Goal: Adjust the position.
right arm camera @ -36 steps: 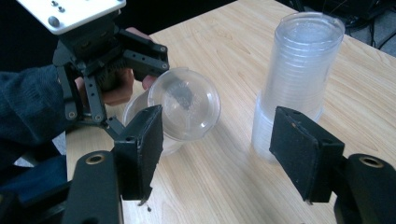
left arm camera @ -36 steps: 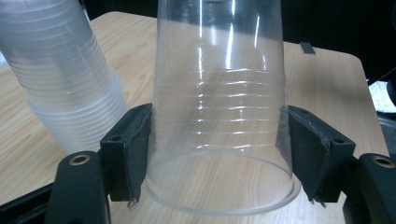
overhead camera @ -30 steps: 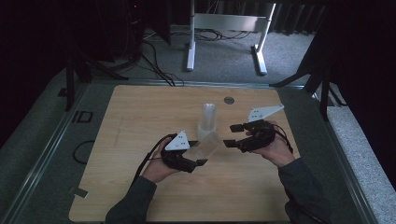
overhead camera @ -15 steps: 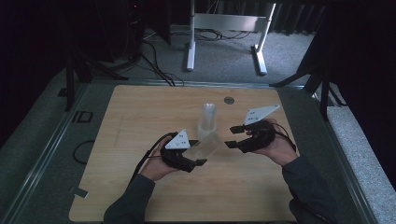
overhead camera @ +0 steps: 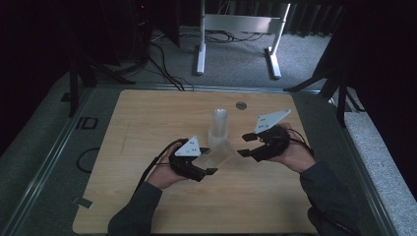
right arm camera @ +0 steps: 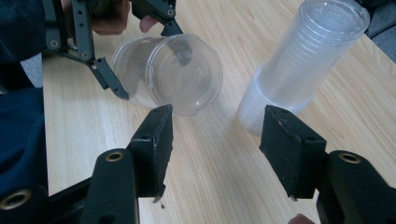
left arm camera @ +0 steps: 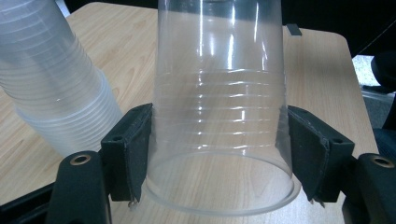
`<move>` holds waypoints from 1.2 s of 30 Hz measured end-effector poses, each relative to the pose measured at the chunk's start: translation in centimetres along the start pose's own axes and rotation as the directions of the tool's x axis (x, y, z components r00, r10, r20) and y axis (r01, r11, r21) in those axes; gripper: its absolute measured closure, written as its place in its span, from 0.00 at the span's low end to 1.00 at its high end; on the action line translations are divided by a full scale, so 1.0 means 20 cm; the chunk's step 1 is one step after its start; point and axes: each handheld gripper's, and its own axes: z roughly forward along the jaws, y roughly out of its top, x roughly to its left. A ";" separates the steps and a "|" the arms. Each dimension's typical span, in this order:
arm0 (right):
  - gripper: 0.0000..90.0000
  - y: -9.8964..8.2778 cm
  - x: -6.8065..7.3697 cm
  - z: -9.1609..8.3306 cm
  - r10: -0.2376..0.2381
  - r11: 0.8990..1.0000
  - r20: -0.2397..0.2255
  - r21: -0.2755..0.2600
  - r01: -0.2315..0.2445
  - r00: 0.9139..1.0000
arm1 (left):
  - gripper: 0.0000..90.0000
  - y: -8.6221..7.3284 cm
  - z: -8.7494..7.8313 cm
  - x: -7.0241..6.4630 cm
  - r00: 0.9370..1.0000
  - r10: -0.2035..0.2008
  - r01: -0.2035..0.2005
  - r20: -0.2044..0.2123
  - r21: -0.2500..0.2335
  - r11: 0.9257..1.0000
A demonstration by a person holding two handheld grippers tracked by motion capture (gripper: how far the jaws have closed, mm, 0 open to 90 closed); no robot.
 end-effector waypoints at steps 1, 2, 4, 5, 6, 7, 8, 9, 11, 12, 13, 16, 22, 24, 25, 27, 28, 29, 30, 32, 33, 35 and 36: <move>0.48 0.01 0.00 0.00 -0.016 1.000 -0.002 0.009 0.016 1.000 | 0.33 0.00 0.00 0.00 1.000 0.002 -0.002 0.002 0.004 1.000; 0.48 0.01 0.00 0.00 -0.016 1.000 -0.002 0.009 0.016 1.000 | 0.33 0.00 0.00 0.00 1.000 0.003 -0.003 0.003 0.008 1.000; 0.48 0.01 0.01 0.00 -0.026 0.999 -0.006 0.021 0.026 1.000 | 0.33 0.00 0.00 0.00 1.000 0.006 -0.006 0.009 0.014 1.000; 0.48 0.01 0.01 0.00 -0.026 0.999 -0.006 0.021 0.026 1.000 | 0.33 0.00 0.00 0.00 1.000 0.006 -0.006 0.009 0.014 1.000; 0.48 0.02 0.01 0.01 -0.042 0.998 -0.015 0.042 0.043 0.999 | 0.33 0.00 0.00 0.00 1.000 0.009 -0.009 0.016 0.020 1.000; 0.48 0.02 0.01 0.01 -0.042 0.998 -0.015 0.042 0.043 0.999 | 0.33 0.00 0.00 0.00 1.000 0.009 -0.009 0.016 0.020 1.000; 0.48 0.03 0.02 0.02 -0.053 0.997 -0.023 0.055 0.054 0.998 | 0.33 0.00 0.00 0.00 1.000 0.009 -0.009 0.021 0.025 1.000; 0.48 0.03 0.02 0.02 -0.053 0.997 -0.023 0.055 0.054 0.998 | 0.33 0.00 0.00 0.00 1.000 0.009 -0.009 0.021 0.025 1.000; 0.48 0.03 0.03 0.02 -0.060 0.996 -0.029 0.065 0.061 0.998 | 0.33 0.00 0.00 0.00 1.000 0.012 -0.012 0.023 0.029 1.000; 0.48 0.04 0.03 0.02 -0.064 0.995 -0.033 0.076 0.067 0.997 | 0.33 0.00 0.01 0.00 1.000 0.013 -0.014 0.025 0.031 0.999; 0.48 0.04 0.03 0.02 -0.064 0.995 -0.033 0.076 0.067 0.997 | 0.33 0.00 0.01 0.00 1.000 0.013 -0.014 0.025 0.031 0.999; 0.48 0.04 0.03 0.02 -0.075 0.993 -0.041 0.084 0.079 0.996 | 0.33 0.00 0.01 0.00 1.000 0.019 -0.019 0.025 0.038 0.999; 0.48 0.05 0.05 0.03 -0.097 0.989 -0.056 0.110 0.103 0.994 | 0.33 0.01 0.01 -0.01 0.999 0.032 -0.033 0.026 0.049 0.998; 0.48 0.05 0.05 0.03 -0.097 0.988 -0.059 0.115 0.103 0.994 | 0.33 0.02 0.02 -0.01 0.999 0.037 -0.039 0.026 0.055 0.998; 0.48 0.05 0.05 0.03 -0.107 0.985 -0.064 0.127 0.114 0.992 | 0.33 0.02 0.02 -0.01 0.999 0.039 -0.041 0.027 0.059 0.997; 0.47 0.06 0.05 0.04 -0.112 0.984 -0.070 0.132 0.121 0.991 | 0.33 0.02 0.02 -0.01 0.998 0.048 -0.050 0.030 0.068 0.996; 0.47 0.06 0.05 0.04 -0.112 0.984 -0.070 0.132 0.121 0.991 | 0.33 0.02 0.02 -0.01 0.998 0.048 -0.050 0.030 0.068 0.996; 0.47 0.06 0.06 0.04 -0.112 0.984 -0.070 0.134 0.120 0.991 | 0.33 0.02 0.03 -0.01 0.998 0.051 -0.054 0.030 0.074 0.996; 0.47 0.06 0.06 0.04 -0.112 0.983 -0.072 0.138 0.121 0.991 | 0.33 0.02 0.03 -0.02 0.998 0.053 -0.055 0.031 0.077 0.995; 0.47 0.06 0.06 0.04 -0.114 0.982 -0.077 0.142 0.124 0.990 | 0.33 0.02 0.03 -0.02 0.998 0.055 -0.057 0.033 0.082 0.995; 0.47 0.06 0.06 0.04 -0.115 0.981 -0.080 0.145 0.126 0.990 | 0.33 0.02 0.04 -0.02 0.998 0.055 -0.057 0.033 0.087 0.995; 0.47 0.06 0.06 0.05 -0.114 0.981 -0.080 0.147 0.125 0.990 | 0.33 0.02 0.04 -0.02 0.998 0.057 -0.060 0.035 0.089 0.994; 0.46 0.06 0.06 0.05 -0.118 0.980 -0.083 0.152 0.130 0.989 | 0.33 0.02 0.04 -0.02 0.998 0.059 -0.062 0.036 0.092 0.994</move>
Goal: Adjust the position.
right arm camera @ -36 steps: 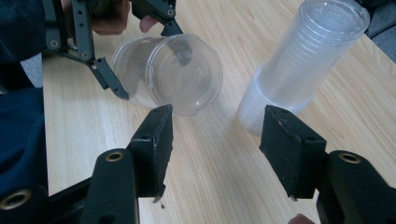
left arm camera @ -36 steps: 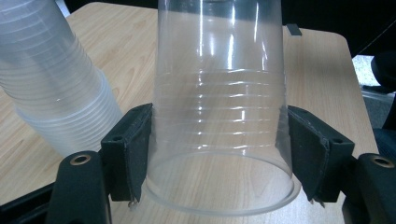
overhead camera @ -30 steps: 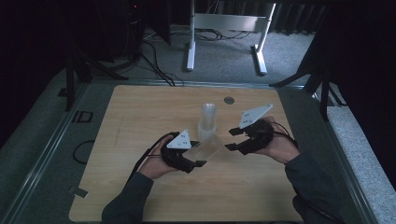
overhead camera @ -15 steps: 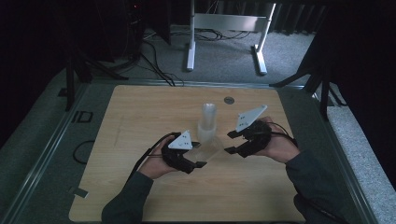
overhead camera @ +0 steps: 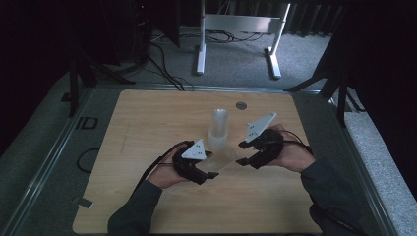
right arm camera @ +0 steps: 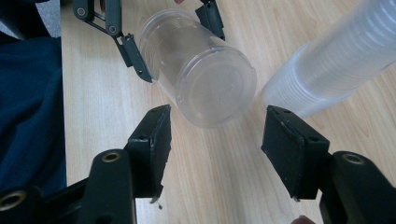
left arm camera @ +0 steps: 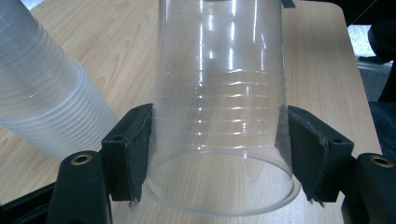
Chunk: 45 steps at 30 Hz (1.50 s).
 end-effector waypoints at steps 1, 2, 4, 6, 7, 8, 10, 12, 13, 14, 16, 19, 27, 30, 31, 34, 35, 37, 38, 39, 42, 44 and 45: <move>0.46 0.00 0.00 0.00 0.001 1.000 -0.002 0.003 0.000 1.000 | 0.33 0.00 0.00 0.00 1.000 0.004 -0.004 -0.002 0.006 1.000; 0.46 0.00 0.00 0.00 -0.002 1.000 -0.002 0.006 0.002 1.000 | 0.33 0.00 0.00 0.00 1.000 0.006 -0.006 -0.003 0.011 1.000; 0.46 0.01 0.00 0.01 -0.006 1.000 -0.006 0.014 0.006 1.000 | 0.33 0.00 0.01 0.00 1.000 0.012 -0.012 0.000 0.020 1.000; 0.46 0.01 0.01 0.01 -0.007 1.000 -0.007 0.018 0.007 1.000 | 0.33 0.00 0.01 0.00 1.000 0.014 -0.014 0.002 0.023 1.000; 0.46 0.01 0.01 0.01 -0.009 1.000 -0.008 0.023 0.009 1.000 | 0.33 0.00 0.02 -0.01 1.000 0.015 -0.015 0.008 0.027 1.000; 0.46 0.02 0.01 0.01 -0.016 1.000 -0.014 0.024 0.017 1.000 | 0.33 0.00 0.02 -0.01 1.000 0.019 -0.019 0.008 0.033 0.999; 0.46 0.02 0.01 0.01 -0.020 0.999 -0.018 0.030 0.021 1.000 | 0.33 0.00 0.02 -0.01 1.000 0.027 -0.028 0.011 0.045 0.999; 0.46 0.02 0.01 0.01 -0.023 0.999 -0.022 0.034 0.024 1.000 | 0.33 0.00 0.03 -0.01 0.999 0.030 -0.031 0.011 0.050 0.998; 0.46 0.02 0.01 0.02 -0.027 0.999 -0.023 0.035 0.028 0.999 | 0.33 0.01 0.03 -0.01 0.999 0.034 -0.035 0.015 0.058 0.998; 0.46 0.02 0.02 0.02 -0.028 0.999 -0.029 0.041 0.030 0.999 | 0.33 0.01 0.03 -0.01 0.999 0.035 -0.036 0.015 0.060 0.998; 0.46 0.02 0.02 0.03 -0.029 0.999 -0.031 0.040 0.030 0.999 | 0.33 0.01 0.03 -0.02 0.999 0.035 -0.036 0.018 0.065 0.997; 0.46 0.02 0.02 0.03 -0.026 0.999 -0.031 0.041 0.027 0.999 | 0.33 0.01 0.03 -0.02 0.999 0.041 -0.042 0.017 0.081 0.996; 0.46 0.01 0.02 0.06 -0.034 0.998 -0.050 0.055 0.036 0.998 | 0.33 0.01 0.04 -0.03 0.998 0.060 -0.064 0.031 0.120 0.991; 0.46 0.02 0.02 0.06 -0.035 0.998 -0.053 0.059 0.038 0.998 | 0.33 0.01 0.05 -0.03 0.997 0.064 -0.068 0.039 0.125 0.990; 0.46 0.02 0.02 0.06 -0.035 0.998 -0.053 0.059 0.038 0.998 | 0.33 0.01 0.05 -0.03 0.997 0.064 -0.068 0.039 0.125 0.990; 0.46 0.02 0.03 0.06 -0.038 0.997 -0.061 0.064 0.042 0.997 | 0.33 0.01 0.06 -0.03 0.997 0.069 -0.075 0.043 0.147 0.986; 0.46 0.02 0.03 0.06 -0.039 0.997 -0.062 0.070 0.043 0.997 | 0.33 0.01 0.06 -0.03 0.996 0.072 -0.078 0.045 0.152 0.985; 0.46 0.02 0.03 0.07 -0.039 0.996 -0.066 0.075 0.044 0.997 | 0.33 0.01 0.06 -0.03 0.996 0.077 -0.084 0.045 0.165 0.983; 0.46 0.02 0.03 0.07 -0.036 0.996 -0.070 0.081 0.042 0.997 | 0.33 0.01 0.06 -0.03 0.996 0.076 -0.083 0.045 0.167 0.982; 0.46 0.02 0.03 0.08 -0.038 0.995 -0.070 0.084 0.044 0.997 | 0.33 0.01 0.06 -0.03 0.996 0.082 -0.089 0.047 0.173 0.981; 0.46 0.02 0.02 0.08 -0.040 0.995 -0.075 0.093 0.047 0.996 | 0.33 0.01 0.06 -0.03 0.995 0.085 -0.093 0.050 0.178 0.980; 0.46 0.02 0.02 0.09 -0.040 0.994 -0.076 0.097 0.047 0.996 | 0.33 0.01 0.06 -0.03 0.995 0.084 -0.091 0.048 0.179 0.980; 0.46 0.02 0.03 0.09 -0.040 0.994 -0.079 0.099 0.048 0.996 | 0.33 0.02 0.06 -0.03 0.995 0.088 -0.095 0.049 0.186 0.978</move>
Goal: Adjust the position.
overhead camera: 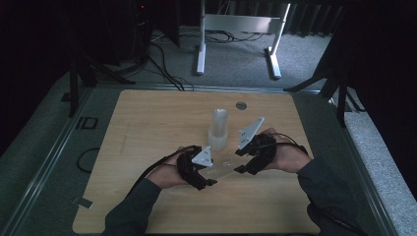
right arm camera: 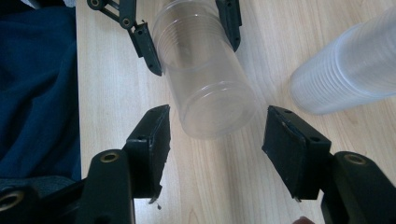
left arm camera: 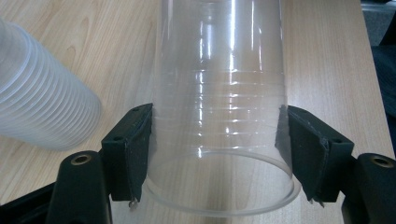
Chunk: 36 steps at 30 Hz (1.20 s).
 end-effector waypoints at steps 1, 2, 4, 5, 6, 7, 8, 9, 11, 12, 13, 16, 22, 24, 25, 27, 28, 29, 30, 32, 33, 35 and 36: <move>0.46 0.00 0.00 0.00 -0.006 1.000 -0.003 0.003 0.006 1.000 | 0.33 0.00 0.00 0.00 1.000 0.000 0.000 0.002 0.002 1.000; 0.46 0.00 0.00 0.01 -0.005 1.000 -0.005 0.005 0.005 1.000 | 0.33 0.00 0.00 0.00 1.000 0.003 -0.003 0.003 0.011 1.000; 0.45 0.00 0.00 0.02 -0.005 1.000 -0.011 0.010 0.005 1.000 | 0.33 0.00 0.01 0.00 1.000 0.009 -0.009 0.007 0.018 1.000; 0.45 0.00 0.00 0.02 -0.005 1.000 -0.011 0.010 0.005 1.000 | 0.33 0.00 0.01 0.00 1.000 0.009 -0.009 0.007 0.018 1.000; 0.45 0.01 0.00 0.02 -0.005 1.000 -0.016 0.025 0.006 1.000 | 0.33 0.00 0.01 0.00 1.000 0.011 -0.011 0.008 0.023 1.000; 0.45 0.01 0.00 0.03 -0.005 1.000 -0.017 0.028 0.005 1.000 | 0.33 0.00 0.01 -0.01 1.000 0.010 -0.010 0.017 0.025 1.000; 0.45 0.01 0.00 0.03 -0.006 1.000 -0.017 0.028 0.007 1.000 | 0.33 0.00 0.01 -0.01 1.000 0.014 -0.015 0.020 0.029 0.999; 0.45 0.01 0.00 0.03 -0.008 1.000 -0.019 0.026 0.009 1.000 | 0.33 0.00 0.02 -0.01 1.000 0.016 -0.017 0.021 0.032 0.999; 0.45 0.01 0.00 0.03 -0.011 1.000 -0.022 0.025 0.011 1.000 | 0.33 0.00 0.02 -0.01 1.000 0.016 -0.017 0.021 0.032 0.999; 0.44 0.01 0.00 0.04 -0.009 0.999 -0.027 0.031 0.010 1.000 | 0.33 0.00 0.02 -0.01 1.000 0.018 -0.018 0.023 0.041 0.999; 0.44 0.00 0.00 0.04 -0.005 0.999 -0.028 0.035 0.006 1.000 | 0.33 0.00 0.02 -0.01 1.000 0.020 -0.021 0.022 0.043 0.999; 0.44 0.00 0.00 0.05 -0.001 0.999 -0.035 0.042 0.002 0.999 | 0.33 0.01 0.03 -0.01 0.999 0.027 -0.028 0.019 0.052 0.998; 0.41 0.01 0.00 0.07 -0.012 0.998 -0.046 0.054 0.015 0.999 | 0.33 0.02 0.03 -0.02 0.999 0.039 -0.040 0.026 0.065 0.997; 0.41 0.01 0.01 0.07 -0.006 0.998 -0.049 0.059 0.009 0.999 | 0.33 0.02 0.03 -0.02 0.999 0.039 -0.041 0.027 0.064 0.997; 0.41 0.02 0.01 0.07 -0.006 0.998 -0.052 0.060 0.009 0.999 | 0.33 0.02 0.03 -0.02 0.999 0.046 -0.048 0.022 0.069 0.996; 0.40 0.02 0.01 0.09 -0.014 0.997 -0.061 0.070 0.018 0.998 | 0.33 0.02 0.04 -0.02 0.998 0.054 -0.055 0.023 0.077 0.996; 0.40 0.02 0.01 0.10 -0.010 0.997 -0.064 0.074 0.015 0.998 | 0.33 0.02 0.04 -0.02 0.998 0.054 -0.056 0.024 0.078 0.995; 0.40 0.02 0.01 0.10 -0.010 0.997 -0.064 0.074 0.015 0.998 | 0.33 0.02 0.04 -0.02 0.998 0.054 -0.056 0.024 0.078 0.995; 0.39 0.02 0.01 0.10 -0.010 0.997 -0.067 0.078 0.016 0.998 | 0.33 0.02 0.04 -0.03 0.998 0.056 -0.058 0.024 0.081 0.995; 0.38 0.02 0.00 0.11 -0.013 0.996 -0.074 0.082 0.019 0.997 | 0.33 0.02 0.04 -0.03 0.998 0.058 -0.059 0.022 0.083 0.995; 0.38 0.02 0.01 0.12 -0.010 0.996 -0.074 0.088 0.016 0.997 | 0.33 0.02 0.04 -0.03 0.998 0.059 -0.061 0.021 0.087 0.994; 0.37 0.02 0.01 0.13 -0.008 0.995 -0.075 0.096 0.015 0.997 | 0.33 0.02 0.04 -0.03 0.998 0.062 -0.064 0.022 0.089 0.994; 0.37 0.02 0.01 0.14 -0.008 0.995 -0.076 0.100 0.016 0.997 | 0.33 0.02 0.04 -0.03 0.998 0.065 -0.067 0.021 0.093 0.993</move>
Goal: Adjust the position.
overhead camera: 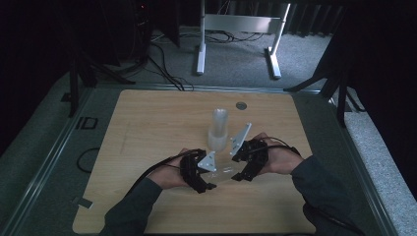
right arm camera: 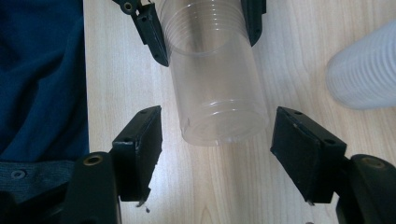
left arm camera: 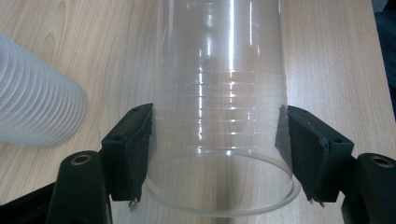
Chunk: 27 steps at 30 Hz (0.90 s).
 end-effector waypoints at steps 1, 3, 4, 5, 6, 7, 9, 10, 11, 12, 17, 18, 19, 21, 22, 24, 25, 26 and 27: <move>0.36 0.00 0.00 0.01 0.001 1.000 -0.003 0.004 -0.001 1.000 | 0.33 0.00 0.00 0.00 1.000 0.001 -0.001 -0.001 0.002 1.000; 0.36 0.00 0.00 0.02 -0.001 1.000 -0.007 0.011 0.001 1.000 | 0.33 0.00 0.00 0.00 1.000 0.005 -0.005 0.004 0.007 1.000; 0.36 0.01 0.00 0.02 -0.001 1.000 -0.006 0.015 0.001 1.000 | 0.33 0.01 0.00 0.00 1.000 0.006 -0.006 0.006 0.008 1.000; 0.35 0.01 0.00 0.02 -0.001 1.000 -0.008 0.018 0.001 1.000 | 0.33 0.01 0.00 -0.01 1.000 0.007 -0.008 0.005 0.008 1.000; 0.35 0.01 0.00 0.03 -0.003 1.000 -0.009 0.021 0.003 1.000 | 0.33 0.01 0.00 -0.01 1.000 0.009 -0.009 0.004 0.010 1.000; 0.35 0.01 0.00 0.03 0.001 1.000 -0.011 0.023 0.000 1.000 | 0.33 0.01 0.01 -0.01 1.000 0.010 -0.010 0.003 0.010 1.000; 0.35 0.01 0.00 0.04 0.000 1.000 -0.013 0.031 0.000 1.000 | 0.33 0.01 0.01 -0.01 1.000 0.016 -0.016 0.000 0.017 1.000; 0.35 0.01 0.00 0.05 0.000 0.999 -0.016 0.036 0.000 1.000 | 0.33 0.01 0.01 -0.01 1.000 0.017 -0.017 -0.001 0.019 1.000; 0.34 0.01 0.00 0.06 0.000 0.999 -0.017 0.039 0.001 1.000 | 0.33 0.01 0.01 -0.01 1.000 0.018 -0.018 -0.004 0.021 1.000; 0.34 0.01 0.00 0.06 0.001 0.999 -0.018 0.044 -0.001 1.000 | 0.33 0.02 0.01 -0.01 1.000 0.018 -0.018 -0.006 0.022 1.000; 0.34 0.02 0.00 0.09 0.001 0.998 -0.026 0.056 0.000 1.000 | 0.33 0.02 0.02 -0.02 0.999 0.029 -0.028 -0.015 0.037 0.999; 0.34 0.03 0.00 0.09 0.004 0.998 -0.027 0.061 -0.002 1.000 | 0.33 0.02 0.02 -0.02 0.999 0.031 -0.030 -0.015 0.040 0.999; 0.34 0.03 0.00 0.10 0.006 0.998 -0.028 0.064 -0.004 1.000 | 0.33 0.02 0.02 -0.03 0.999 0.032 -0.031 -0.017 0.042 0.999; 0.34 0.03 0.00 0.11 0.002 0.998 -0.032 0.070 0.001 1.000 | 0.33 0.03 0.02 -0.03 0.999 0.039 -0.038 -0.020 0.051 0.998; 0.34 0.03 0.00 0.11 0.001 0.997 -0.033 0.072 0.002 0.999 | 0.33 0.03 0.02 -0.03 0.999 0.041 -0.039 -0.020 0.052 0.998; 0.34 0.03 0.00 0.12 0.002 0.997 -0.037 0.082 0.001 0.999 | 0.33 0.03 0.02 -0.03 0.999 0.040 -0.039 -0.020 0.050 0.998; 0.34 0.03 0.00 0.13 0.001 0.996 -0.039 0.084 0.003 0.999 | 0.33 0.03 0.02 -0.03 0.999 0.042 -0.041 -0.020 0.048 0.998; 0.34 0.03 0.00 0.14 0.006 0.996 -0.041 0.090 -0.003 0.999 | 0.33 0.03 0.02 -0.03 0.999 0.043 -0.042 -0.020 0.048 0.998; 0.34 0.03 0.00 0.14 0.006 0.996 -0.043 0.092 -0.002 0.999 | 0.33 0.03 0.02 -0.03 0.999 0.044 -0.043 -0.021 0.048 0.998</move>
